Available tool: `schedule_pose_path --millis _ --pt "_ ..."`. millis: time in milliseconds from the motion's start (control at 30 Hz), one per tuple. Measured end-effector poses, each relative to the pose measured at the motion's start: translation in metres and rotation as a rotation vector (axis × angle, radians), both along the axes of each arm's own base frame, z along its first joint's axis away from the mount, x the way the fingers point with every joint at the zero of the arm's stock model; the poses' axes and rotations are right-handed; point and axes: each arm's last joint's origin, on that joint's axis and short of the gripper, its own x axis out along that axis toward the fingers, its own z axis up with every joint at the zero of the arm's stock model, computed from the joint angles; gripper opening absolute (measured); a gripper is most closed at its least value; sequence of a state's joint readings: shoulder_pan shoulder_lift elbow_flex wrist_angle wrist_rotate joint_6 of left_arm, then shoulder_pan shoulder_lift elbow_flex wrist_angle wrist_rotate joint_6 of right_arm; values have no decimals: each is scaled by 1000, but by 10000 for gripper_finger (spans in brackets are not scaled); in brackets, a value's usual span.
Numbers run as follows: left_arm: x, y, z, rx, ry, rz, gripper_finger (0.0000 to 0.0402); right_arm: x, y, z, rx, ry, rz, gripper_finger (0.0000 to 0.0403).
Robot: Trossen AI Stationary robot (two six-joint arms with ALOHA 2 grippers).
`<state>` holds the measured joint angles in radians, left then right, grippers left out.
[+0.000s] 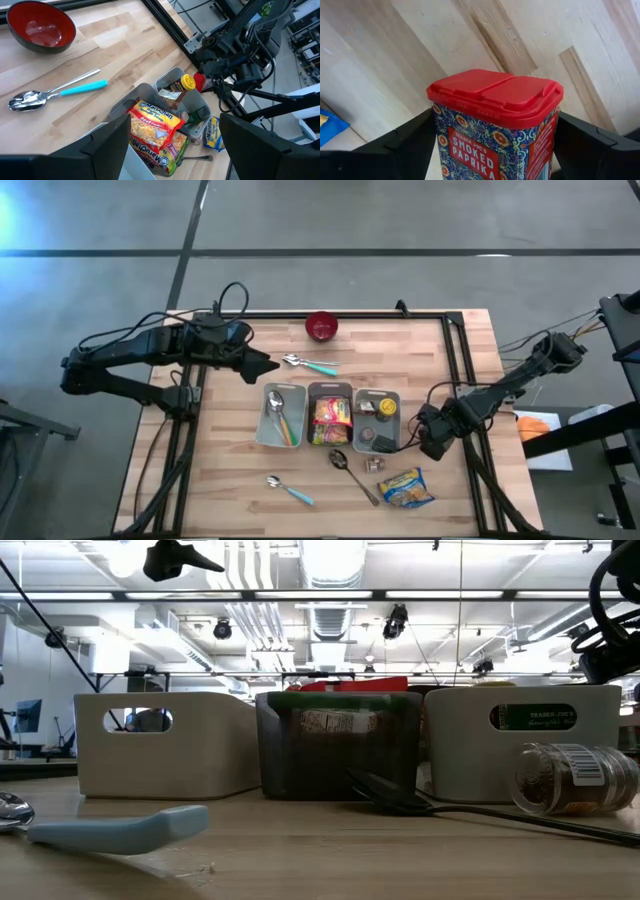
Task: Pick & Place Food Item
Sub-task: Put the red seasoning can into the right gray bin
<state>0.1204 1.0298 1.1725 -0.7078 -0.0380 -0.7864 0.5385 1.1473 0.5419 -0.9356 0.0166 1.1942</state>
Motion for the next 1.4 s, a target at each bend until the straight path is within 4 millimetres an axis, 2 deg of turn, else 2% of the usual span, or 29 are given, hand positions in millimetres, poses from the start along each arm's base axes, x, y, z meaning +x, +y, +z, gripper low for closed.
schedule_pose_path --millis 300,433,600,700,833,1033,1267,1400 --pt "0 0 0 1 1 0 305 1 1 2 16 1 -22 324" --pt "0 0 0 13 2 -9 305 10 6 12 51 -57 -5 324" --pt "1 0 0 22 -3 -14 305 23 13 34 63 -150 29 324" --pt "3 1 3 -30 -44 23 305 30 16 51 59 -218 39 324" --pt "15 2 2 -82 -82 45 305 36 18 69 40 -269 42 324" --pt "35 2 -9 -138 -55 -18 305 38 19 92 33 -290 6 324" --pt "50 3 -18 -184 -33 -35 305 47 20 120 18 -411 -17 324" --pt "61 3 -17 -187 -89 -58 305 53 14 135 -23 -485 -26 324"
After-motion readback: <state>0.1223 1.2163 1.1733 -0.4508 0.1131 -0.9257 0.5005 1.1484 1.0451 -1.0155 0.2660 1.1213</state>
